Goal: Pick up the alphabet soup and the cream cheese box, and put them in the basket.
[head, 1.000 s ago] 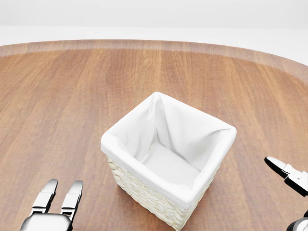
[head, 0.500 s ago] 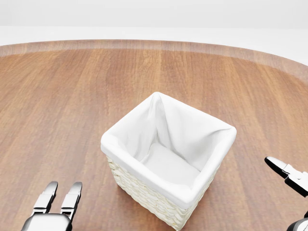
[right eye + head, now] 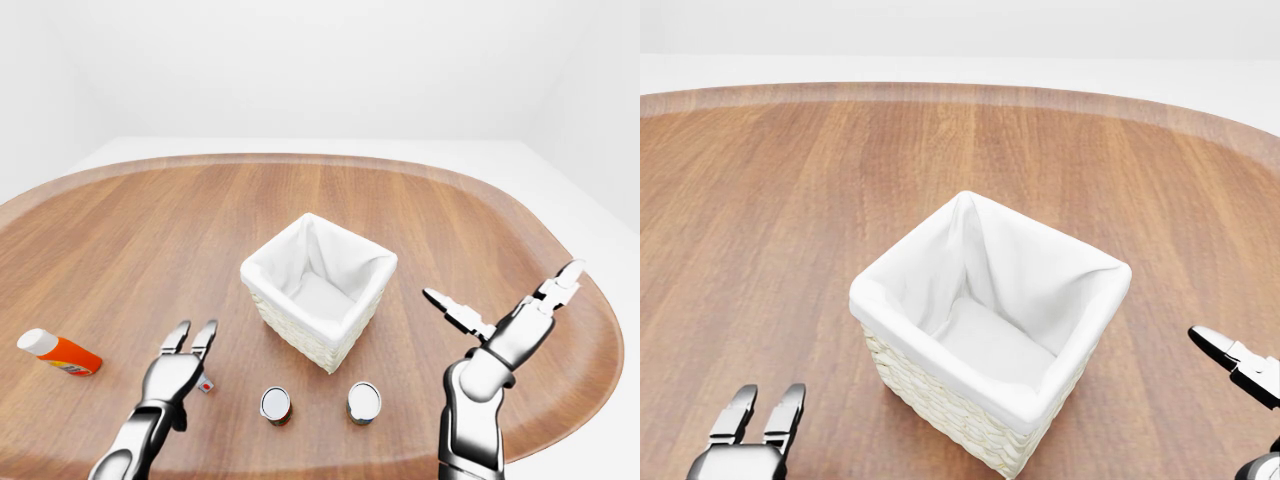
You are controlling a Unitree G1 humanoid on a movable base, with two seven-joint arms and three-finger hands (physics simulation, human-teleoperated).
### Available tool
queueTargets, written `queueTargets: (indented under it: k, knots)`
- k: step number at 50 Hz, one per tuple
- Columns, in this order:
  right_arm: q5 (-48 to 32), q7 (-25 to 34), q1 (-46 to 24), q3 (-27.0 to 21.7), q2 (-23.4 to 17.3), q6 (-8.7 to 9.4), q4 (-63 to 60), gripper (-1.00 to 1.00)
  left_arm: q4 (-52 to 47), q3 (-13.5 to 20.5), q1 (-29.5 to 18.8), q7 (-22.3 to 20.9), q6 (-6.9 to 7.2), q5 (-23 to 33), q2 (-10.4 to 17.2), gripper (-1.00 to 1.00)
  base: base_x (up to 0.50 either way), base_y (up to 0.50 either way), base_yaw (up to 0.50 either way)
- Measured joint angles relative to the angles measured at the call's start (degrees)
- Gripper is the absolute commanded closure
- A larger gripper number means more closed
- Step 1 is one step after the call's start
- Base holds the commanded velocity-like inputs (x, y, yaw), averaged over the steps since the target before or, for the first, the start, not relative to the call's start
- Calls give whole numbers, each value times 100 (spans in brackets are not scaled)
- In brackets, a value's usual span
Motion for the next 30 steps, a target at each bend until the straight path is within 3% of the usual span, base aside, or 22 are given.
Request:
queueTargets:
  k: [30]
  knots:
    - [-16,0,7,10,2,7,-9,-100,1762,-183,-761,728,0,-368,232,-100,0,0,0]
